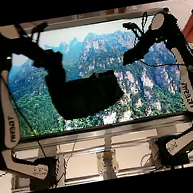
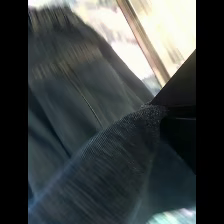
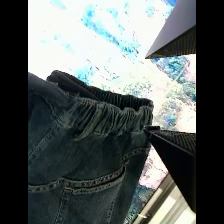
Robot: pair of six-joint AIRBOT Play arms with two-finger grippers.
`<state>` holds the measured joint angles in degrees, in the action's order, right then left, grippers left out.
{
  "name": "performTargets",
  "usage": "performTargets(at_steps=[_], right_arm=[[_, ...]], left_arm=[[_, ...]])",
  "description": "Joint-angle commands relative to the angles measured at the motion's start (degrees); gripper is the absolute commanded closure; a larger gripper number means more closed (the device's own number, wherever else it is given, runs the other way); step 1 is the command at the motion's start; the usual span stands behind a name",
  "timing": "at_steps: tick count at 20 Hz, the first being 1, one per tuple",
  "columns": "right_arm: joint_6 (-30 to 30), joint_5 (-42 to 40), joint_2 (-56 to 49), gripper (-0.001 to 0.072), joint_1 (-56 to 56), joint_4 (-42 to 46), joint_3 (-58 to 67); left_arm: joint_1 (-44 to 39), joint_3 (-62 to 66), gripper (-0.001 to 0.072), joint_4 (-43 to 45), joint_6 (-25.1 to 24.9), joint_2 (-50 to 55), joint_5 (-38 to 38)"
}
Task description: Fold the clothes and pants, and hang the long-sleeved shirts on hangers.
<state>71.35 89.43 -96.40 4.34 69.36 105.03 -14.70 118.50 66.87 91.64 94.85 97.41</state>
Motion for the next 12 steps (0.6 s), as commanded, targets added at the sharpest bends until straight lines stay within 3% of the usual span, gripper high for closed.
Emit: performTargets(at_steps=[1, 5, 12], right_arm=[[-0.2, -0.5, 0.0, 0.0231, -1.2, 0.1, 0.1], [-0.2, -0.5, 0.0, 0.0231, -4.7, 0.1, 0.1], [-0.2, 0.2, 0.0, 0.0231, -11.1, 0.1, 0.1]], left_arm=[[-4.2, 2.0, 0.068, -6.1, 1.0, 3.0, -7.6], [-6.0, -0.2, 0.0681, -11.7, 0.9, 3.1, -10.9], [-12.9, -3.7, 0.0681, -11.6, 0.5, 6.1, -19.0]])
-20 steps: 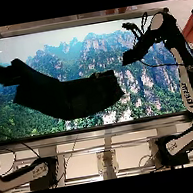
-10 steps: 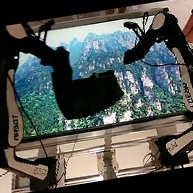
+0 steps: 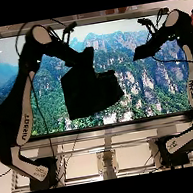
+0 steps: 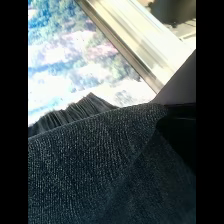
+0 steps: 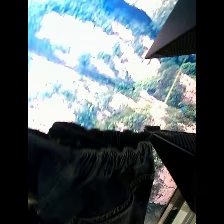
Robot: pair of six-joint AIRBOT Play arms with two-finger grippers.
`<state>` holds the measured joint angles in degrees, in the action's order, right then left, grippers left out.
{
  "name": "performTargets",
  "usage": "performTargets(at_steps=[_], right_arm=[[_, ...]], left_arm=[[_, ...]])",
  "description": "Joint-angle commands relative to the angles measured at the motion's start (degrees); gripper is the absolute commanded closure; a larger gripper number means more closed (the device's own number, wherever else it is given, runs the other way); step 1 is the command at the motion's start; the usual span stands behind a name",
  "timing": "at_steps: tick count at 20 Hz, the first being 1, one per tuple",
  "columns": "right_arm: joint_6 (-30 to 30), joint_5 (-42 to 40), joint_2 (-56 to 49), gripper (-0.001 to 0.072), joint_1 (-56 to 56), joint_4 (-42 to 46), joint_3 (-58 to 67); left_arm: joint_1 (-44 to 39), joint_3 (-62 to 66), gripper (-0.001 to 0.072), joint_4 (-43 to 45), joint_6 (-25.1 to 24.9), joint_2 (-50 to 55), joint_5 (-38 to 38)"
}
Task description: Fold the clothes and pants, and hang the long-sleeved shirts on hangers.
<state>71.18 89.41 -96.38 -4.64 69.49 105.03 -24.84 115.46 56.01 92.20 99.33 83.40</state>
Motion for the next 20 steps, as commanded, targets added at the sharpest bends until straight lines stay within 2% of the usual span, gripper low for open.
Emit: performTargets(at_steps=[1, 5, 6, 7, 9, 10, 11, 12, 13, 17, 18, 19, 20], right_arm=[[0.0, 0.3, 0.0, 0.0231, -2.6, -0.1, 0.1], [-0.1, 0.3, 0.0, 0.023, -3.0, -0.1, 0.0], [-0.1, 0.3, 0.0, 0.0231, -3.0, -0.1, 0.1], [-0.1, 0.3, 0.0, 0.0231, -3.0, -0.1, 0.1], [-0.1, 0.4, 0.0, 0.0231, -3.0, -0.1, 0.1], [-0.1, 0.4, 0.0, 0.023, -3.0, -0.1, 0.1], [-0.1, 0.3, 0.0, 0.023, -3.0, -0.1, 0.0], [-0.1, 0.2, 0.0, 0.023, -3.0, -0.2, 0.0], [-0.1, -0.1, 0.0, 0.0229, -3.0, -0.3, -0.2], [-0.4, -3.9, 0.0, 0.0227, -2.9, -4.0, -4.2], [-1.6, -5.2, -0.1, 0.0175, -2.8, -7.1, -6.2], [-3.5, -6.1, -0.1, 0.0086, -2.4, -11.1, -8.6], [-5.6, -7.0, -0.1, 0.0087, -1.4, -14.8, -11.3]], left_arm=[[-3.9, -0.7, 0.0681, -0.8, -0.1, 2.8, -6.4], [-8.8, -0.7, 0.068, -0.8, -0.1, 8.7, -10.6], [-9.9, -0.7, 0.0669, -0.8, 0.0, 10.4, -12.2], [-10.8, -0.7, 0.0617, -0.8, 0.0, 11.8, -13.6], [-12.2, -0.7, 0.0597, -3.7, 0.0, 14.6, -15.1], [-12.4, -0.7, 0.047, -5.7, -0.1, 15.6, -15.3], [-12.6, -0.7, 0.0238, -7.6, -0.1, 16.4, -15.3], [-12.6, -0.7, 0.0068, -8.9, -1.0, 16.9, -15.3], [-12.6, -0.7, 0.0047, -9.3, -1.8, 17.0, -15.6], [-11.3, -0.7, 0.0049, -9.3, -2.9, 16.1, -17.7], [-10.5, -0.7, 0.0052, -8.2, -3.1, 15.3, -17.0], [-9.6, -0.7, 0.0067, -6.1, -3.0, 14.1, -15.9], [-8.7, -0.7, 0.0066, -3.1, -2.9, 12.9, -14.5]])
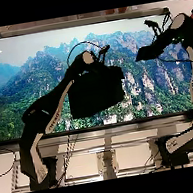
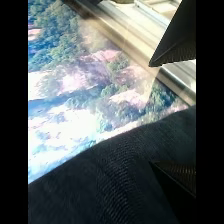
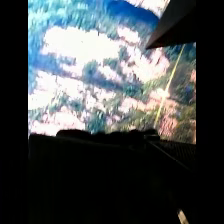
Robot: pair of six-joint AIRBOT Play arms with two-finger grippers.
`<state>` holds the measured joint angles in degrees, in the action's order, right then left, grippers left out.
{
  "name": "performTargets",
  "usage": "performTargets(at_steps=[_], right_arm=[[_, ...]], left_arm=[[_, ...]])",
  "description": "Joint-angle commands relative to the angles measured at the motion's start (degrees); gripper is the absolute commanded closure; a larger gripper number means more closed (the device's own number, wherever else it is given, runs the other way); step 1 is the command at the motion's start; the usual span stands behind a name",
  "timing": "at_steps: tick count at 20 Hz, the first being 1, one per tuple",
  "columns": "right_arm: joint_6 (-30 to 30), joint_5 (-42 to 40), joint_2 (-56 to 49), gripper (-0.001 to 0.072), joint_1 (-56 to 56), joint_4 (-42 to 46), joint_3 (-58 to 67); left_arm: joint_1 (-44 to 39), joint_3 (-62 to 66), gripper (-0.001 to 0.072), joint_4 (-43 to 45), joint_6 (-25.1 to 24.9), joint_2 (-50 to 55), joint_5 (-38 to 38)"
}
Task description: Fold the clothes and pants, and hang the long-sleeved shirts on hangers.
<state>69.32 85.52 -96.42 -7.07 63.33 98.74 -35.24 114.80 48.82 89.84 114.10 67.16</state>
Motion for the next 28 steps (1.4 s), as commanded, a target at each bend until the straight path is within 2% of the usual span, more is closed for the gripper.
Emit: performTargets(at_steps=[1, 2, 3, 6, 9, 13, 14, 18, 20, 21, 25, 28], right_arm=[[-5.9, -4.6, -0.1, 0.0087, 2.4, -10.7, -7.7], [-6.9, -6.5, -0.1, 0.0072, 4.0, -11.0, -9.9], [-7.6, -8.8, -0.1, 0.0027, 5.7, -10.7, -12.0], [-7.5, -11.8, -2.7, 0.0028, 11.3, -9.8, -13.6], [-2.1, -13.6, -5.5, 0.0031, 15.7, -1.2, -13.6], [-2.0, -12.8, -7.8, 0.0039, 19.3, -2.5, -13.6], [-2.0, -12.8, -8.3, 0.0095, 20.4, -2.4, -13.6], [-0.3, -13.8, -9.7, 0.0435, 22.9, -1.3, -13.6], [0.6, -13.8, -9.4, 0.0642, 21.3, -0.1, -13.1], [0.8, -12.8, -9.4, 0.069, 20.0, 0.8, -12.5], [2.1, -9.1, -7.9, 0.0691, 10.6, 6.1, -11.6], [2.2, -5.8, -5.6, 0.0691, -0.5, 11.1, -11.7]], left_arm=[[2.6, 0.0, 0.0067, 8.6, 1.0, -3.3, 3.8], [3.4, 0.0, 0.0066, 13.5, 2.7, -4.7, 6.1], [3.9, 0.0, 0.0066, 18.7, 3.5, -5.9, 9.0], [4.3, -0.3, 0.0066, 30.4, 4.4, -9.0, 16.0], [4.6, -3.8, 0.0066, 35.9, 4.5, -13.4, 18.2], [5.6, -12.1, 0.0066, 41.3, 5.6, -20.8, 18.1], [5.9, -15.0, 0.0066, 42.6, 6.3, -22.6, 17.9], [7.8, -33.7, 0.0066, 44.0, 10.8, -33.0, 11.1], [8.5, -43.4, 0.0066, 45.1, 13.0, -39.2, 7.8], [9.0, -47.4, 0.0066, 45.8, 14.3, -42.1, 6.8], [10.3, -59.2, 0.0066, 51.7, 19.6, -51.1, 5.9], [10.4, -63.1, 0.0066, 52.5, 21.2, -53.4, 5.9]])
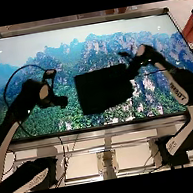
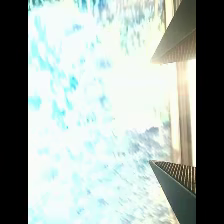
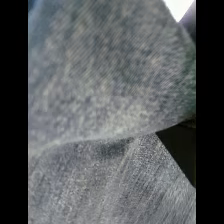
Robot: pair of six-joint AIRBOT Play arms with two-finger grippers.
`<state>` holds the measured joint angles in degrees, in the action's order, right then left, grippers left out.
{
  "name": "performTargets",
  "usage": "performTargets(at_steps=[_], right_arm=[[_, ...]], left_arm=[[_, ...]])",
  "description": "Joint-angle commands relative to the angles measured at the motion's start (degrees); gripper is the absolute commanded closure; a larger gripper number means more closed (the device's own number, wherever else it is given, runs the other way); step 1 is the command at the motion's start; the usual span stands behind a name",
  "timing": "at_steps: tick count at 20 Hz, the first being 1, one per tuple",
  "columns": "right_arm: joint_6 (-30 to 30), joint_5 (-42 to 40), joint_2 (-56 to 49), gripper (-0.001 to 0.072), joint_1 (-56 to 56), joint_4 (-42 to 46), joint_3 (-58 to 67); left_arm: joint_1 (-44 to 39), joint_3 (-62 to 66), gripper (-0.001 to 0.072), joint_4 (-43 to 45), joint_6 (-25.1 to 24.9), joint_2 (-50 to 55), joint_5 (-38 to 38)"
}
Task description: Fold the clothes and pants, and hang the long-sleeved shirts on hangers.
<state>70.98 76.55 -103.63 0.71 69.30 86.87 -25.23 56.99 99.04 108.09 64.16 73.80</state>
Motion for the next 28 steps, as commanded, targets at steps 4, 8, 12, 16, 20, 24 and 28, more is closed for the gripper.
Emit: performTargets(at_steps=[4, 8, 12, 16, 20, 24, 28], right_arm=[[0.5, 5.2, 4.8, 0.069, -26.2, 9.1, 0.1], [1.2, 6.5, 7.6, 0.069, -45.8, 9.1, -0.2], [3.2, 7.4, 8.9, 0.069, -61.4, 7.2, -1.8], [4.0, 6.4, 10.3, 0.0369, -69.1, 4.3, -4.2], [4.9, 5.3, 14.3, 0.0208, -68.7, 1.6, -4.7], [5.5, 4.6, 21.2, 0.0209, -65.5, -0.7, -4.7], [3.9, 6.7, 29.6, 0.0319, -53.7, -11.2, -6.7]], left_arm=[[0.3, -6.1, 0.0066, 2.3, 4.1, -3.5, -1.6], [0.3, -6.1, 0.0066, 2.3, 5.2, -3.5, -1.9], [0.3, -6.1, 0.0066, 2.3, 6.1, -3.5, -1.9], [0.3, -6.1, 0.0066, 2.3, 6.1, -3.5, -2.5], [0.3, -6.1, 0.0066, 2.3, 6.1, -3.5, -2.5], [0.3, -6.1, 0.0066, 2.3, 6.1, -3.5, -2.7], [0.3, -6.1, 0.0066, 1.1, 6.1, -3.5, -3.8]])
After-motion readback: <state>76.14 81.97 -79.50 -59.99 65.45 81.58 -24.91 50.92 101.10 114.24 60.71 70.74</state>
